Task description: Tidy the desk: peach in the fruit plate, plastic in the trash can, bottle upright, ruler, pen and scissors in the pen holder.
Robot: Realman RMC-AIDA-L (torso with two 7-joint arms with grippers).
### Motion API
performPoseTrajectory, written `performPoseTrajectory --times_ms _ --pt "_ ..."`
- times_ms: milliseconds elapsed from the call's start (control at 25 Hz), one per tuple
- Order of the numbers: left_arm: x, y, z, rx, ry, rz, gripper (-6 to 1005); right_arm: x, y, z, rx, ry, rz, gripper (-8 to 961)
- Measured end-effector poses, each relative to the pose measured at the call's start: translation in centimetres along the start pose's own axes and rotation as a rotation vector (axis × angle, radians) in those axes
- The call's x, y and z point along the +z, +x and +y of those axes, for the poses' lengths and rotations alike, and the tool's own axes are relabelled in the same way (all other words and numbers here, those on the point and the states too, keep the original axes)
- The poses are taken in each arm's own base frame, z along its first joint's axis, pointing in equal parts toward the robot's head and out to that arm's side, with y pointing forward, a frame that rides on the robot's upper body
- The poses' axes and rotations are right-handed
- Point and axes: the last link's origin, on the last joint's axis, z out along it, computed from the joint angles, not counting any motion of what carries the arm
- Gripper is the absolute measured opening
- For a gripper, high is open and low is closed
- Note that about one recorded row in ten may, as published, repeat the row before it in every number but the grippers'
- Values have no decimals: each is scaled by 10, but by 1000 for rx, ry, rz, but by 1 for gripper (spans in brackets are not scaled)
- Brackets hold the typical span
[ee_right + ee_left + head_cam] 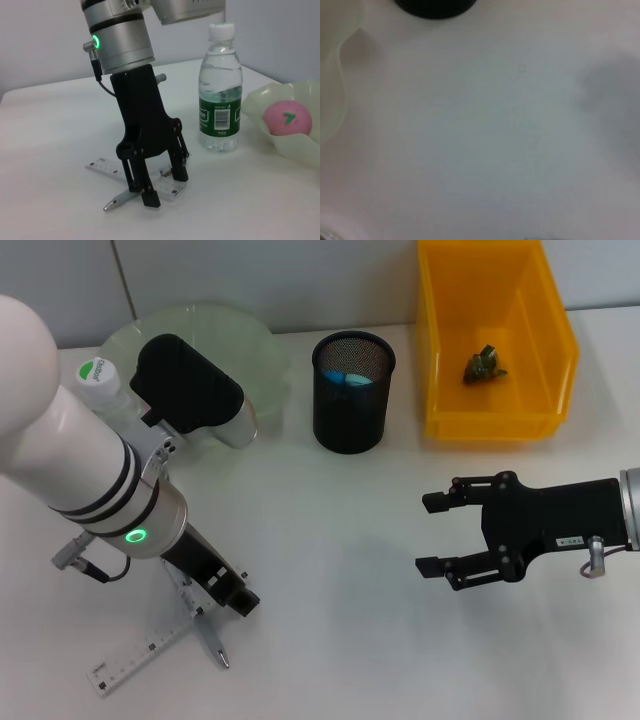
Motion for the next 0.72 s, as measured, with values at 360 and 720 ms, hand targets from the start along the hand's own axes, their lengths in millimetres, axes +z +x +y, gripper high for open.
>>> performPoseTrajectory --times_ms 360,720 --pt "1 0 0 11 18 -12 627 0 -1 0 3 3 -9 802" --pt "2 1 0 16 23 -8 609 -1 -1 0 5 4 -15 802"
